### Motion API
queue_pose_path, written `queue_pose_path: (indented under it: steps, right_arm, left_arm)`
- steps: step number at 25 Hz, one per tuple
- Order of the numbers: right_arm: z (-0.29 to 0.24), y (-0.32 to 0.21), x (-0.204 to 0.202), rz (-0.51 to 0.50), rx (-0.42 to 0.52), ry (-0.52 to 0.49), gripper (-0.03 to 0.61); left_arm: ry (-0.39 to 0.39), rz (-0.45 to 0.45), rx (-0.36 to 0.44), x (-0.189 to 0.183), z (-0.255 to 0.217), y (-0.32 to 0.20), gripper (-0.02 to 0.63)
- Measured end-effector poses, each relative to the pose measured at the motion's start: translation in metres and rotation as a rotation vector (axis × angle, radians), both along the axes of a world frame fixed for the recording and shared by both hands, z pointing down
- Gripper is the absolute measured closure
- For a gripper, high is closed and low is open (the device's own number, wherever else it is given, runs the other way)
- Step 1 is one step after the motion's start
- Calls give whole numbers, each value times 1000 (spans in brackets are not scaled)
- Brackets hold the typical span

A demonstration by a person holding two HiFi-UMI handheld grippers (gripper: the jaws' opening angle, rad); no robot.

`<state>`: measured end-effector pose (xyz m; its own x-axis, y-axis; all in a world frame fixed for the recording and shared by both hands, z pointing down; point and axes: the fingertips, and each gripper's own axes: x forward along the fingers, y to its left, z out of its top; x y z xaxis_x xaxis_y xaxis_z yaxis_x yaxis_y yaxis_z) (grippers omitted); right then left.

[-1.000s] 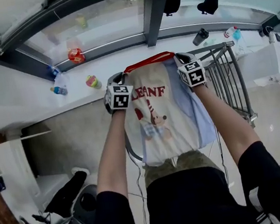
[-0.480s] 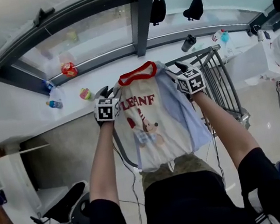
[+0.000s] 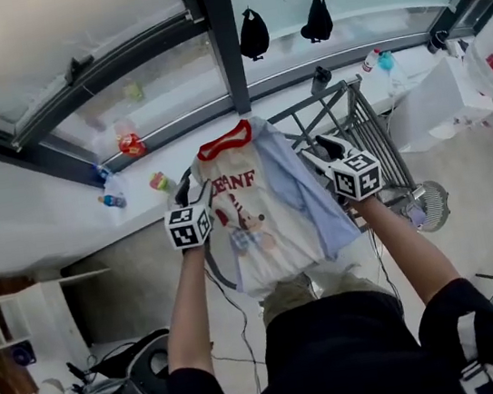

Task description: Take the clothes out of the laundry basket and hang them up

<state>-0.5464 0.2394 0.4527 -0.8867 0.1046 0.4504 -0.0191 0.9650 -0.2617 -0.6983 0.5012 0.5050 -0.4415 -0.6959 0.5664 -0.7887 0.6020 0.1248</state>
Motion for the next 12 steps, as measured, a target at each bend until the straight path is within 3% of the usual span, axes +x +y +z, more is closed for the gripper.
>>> queue_pose_path:
  steps: [4, 7, 9, 12]
  right_arm:
    - [-27, -15, 70, -20, 17, -44, 362]
    - [-52, -40, 134, 1, 7, -115, 365]
    - [-65, -65, 183, 39, 5, -155, 410]
    - [-76, -101, 272, 150, 0, -209, 536]
  left_arm:
    - [-58, 52, 72, 56, -40, -29, 391]
    - [-122, 75, 149, 119, -73, -58, 403]
    - [-150, 73, 200, 165, -88, -79, 432]
    - [-140, 40, 319, 233, -105, -113, 538]
